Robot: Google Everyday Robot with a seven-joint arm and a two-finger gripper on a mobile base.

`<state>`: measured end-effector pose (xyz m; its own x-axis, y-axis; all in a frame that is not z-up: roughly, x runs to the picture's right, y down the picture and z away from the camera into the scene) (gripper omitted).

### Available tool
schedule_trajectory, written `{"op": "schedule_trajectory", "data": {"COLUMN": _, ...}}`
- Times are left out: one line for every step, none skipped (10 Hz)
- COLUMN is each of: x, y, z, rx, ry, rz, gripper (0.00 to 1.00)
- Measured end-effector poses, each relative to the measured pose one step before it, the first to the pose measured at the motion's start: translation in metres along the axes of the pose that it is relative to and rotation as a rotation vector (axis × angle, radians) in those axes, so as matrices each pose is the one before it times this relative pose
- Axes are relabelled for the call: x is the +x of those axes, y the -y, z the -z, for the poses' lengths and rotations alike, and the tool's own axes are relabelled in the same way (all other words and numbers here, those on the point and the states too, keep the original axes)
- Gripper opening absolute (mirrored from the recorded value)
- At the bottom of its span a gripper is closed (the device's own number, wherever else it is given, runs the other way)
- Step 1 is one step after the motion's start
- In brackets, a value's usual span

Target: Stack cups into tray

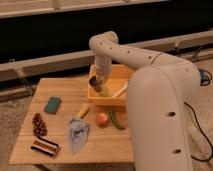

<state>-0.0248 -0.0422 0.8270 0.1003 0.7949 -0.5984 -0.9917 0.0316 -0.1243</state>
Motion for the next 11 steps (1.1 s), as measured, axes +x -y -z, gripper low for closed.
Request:
{"op": "schedule_trajectory", "data": {"x": -0.00277, "y": -0.00099, "z": -0.00612, "rx": -0.00815, "ry": -0.00747, "rz": -0.00781, "gripper": 0.00}}
{"op": "schedule_trajectory", "data": {"x": -0.00245, "y": -0.00017, "z": -0.00450, "rx": -0.00512, "ry": -0.00567, "rz": -0.00585, "gripper": 0.00}}
{"op": "schedule_trajectory", "data": {"x": -0.00274, "y": 0.00177, "z": -0.00264, "rx": -0.00375, "ry": -0.00535, "rz": -0.00938, "gripper": 0.00}}
{"op": "schedule_trajectory", "data": {"x": -0.00242, "y": 0.00324, "z": -0.00151, "rx": -0.00229, "ry": -0.00213, "rz": -0.01031, "gripper": 0.00}}
{"op": "schedule_trajectory", "data": {"x": -0.00235, "y": 0.00425, "z": 0.00127, "rx": -0.00414, "ry": 0.00226, "rz": -0.01193, "gripper": 0.00}}
{"op": "schedule_trajectory", "data": {"x": -0.00113, "y": 0.00564, "z": 0.00041, "rx": -0.00083, "ry": 0.00028, "rz": -0.01094, "gripper": 0.00}}
{"op": "schedule_trajectory", "data": {"x": 0.00000, "y": 0.00225, "z": 0.00034, "rx": -0.00131, "ry": -0.00012, "rz": -0.00474, "gripper": 0.00}}
{"op": "schedule_trajectory", "data": {"x": 0.00156, "y": 0.00988, "z": 0.00062, "rx": 0.00240, "ry": -0.00169, "rz": -0.01734, "gripper": 0.00}}
{"op": "schedule_trajectory", "data": {"x": 0.00025, "y": 0.00258, "z": 0.00026, "rx": 0.00122, "ry": -0.00083, "rz": -0.00534, "gripper": 0.00}}
{"op": "schedule_trajectory", "data": {"x": -0.00043, "y": 0.00375, "z": 0.00006, "rx": 0.00196, "ry": 0.00036, "rz": -0.00564, "gripper": 0.00}}
{"op": "schedule_trajectory", "data": {"x": -0.00080, "y": 0.00228, "z": -0.00144, "rx": 0.00139, "ry": -0.00063, "rz": -0.00377, "gripper": 0.00}}
